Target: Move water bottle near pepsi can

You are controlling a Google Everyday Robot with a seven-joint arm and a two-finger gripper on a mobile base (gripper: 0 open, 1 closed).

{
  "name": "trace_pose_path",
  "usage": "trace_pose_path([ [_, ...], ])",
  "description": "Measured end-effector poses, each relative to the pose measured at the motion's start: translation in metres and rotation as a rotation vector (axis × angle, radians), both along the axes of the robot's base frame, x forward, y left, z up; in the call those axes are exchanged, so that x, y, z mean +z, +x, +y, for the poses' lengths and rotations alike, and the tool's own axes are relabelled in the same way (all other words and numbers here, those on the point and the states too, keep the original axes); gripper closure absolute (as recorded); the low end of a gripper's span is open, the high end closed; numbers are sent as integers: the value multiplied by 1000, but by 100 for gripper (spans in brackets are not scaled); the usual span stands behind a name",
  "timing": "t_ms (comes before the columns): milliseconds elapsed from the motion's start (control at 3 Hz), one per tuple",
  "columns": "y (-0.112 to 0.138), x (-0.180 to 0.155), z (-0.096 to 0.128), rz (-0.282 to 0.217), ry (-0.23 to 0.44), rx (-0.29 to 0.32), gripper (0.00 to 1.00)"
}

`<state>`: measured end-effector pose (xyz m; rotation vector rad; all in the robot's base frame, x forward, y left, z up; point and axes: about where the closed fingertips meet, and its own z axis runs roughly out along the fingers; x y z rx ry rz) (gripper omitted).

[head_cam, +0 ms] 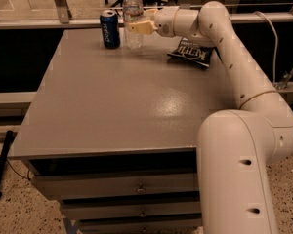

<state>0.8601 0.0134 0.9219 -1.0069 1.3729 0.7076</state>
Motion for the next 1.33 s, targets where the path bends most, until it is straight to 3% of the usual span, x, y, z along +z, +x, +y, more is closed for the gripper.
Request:
trace_pose_path([
  [333,4,-6,6,19,7,8,82],
  [1333,7,-17,23,57,14,48,13],
])
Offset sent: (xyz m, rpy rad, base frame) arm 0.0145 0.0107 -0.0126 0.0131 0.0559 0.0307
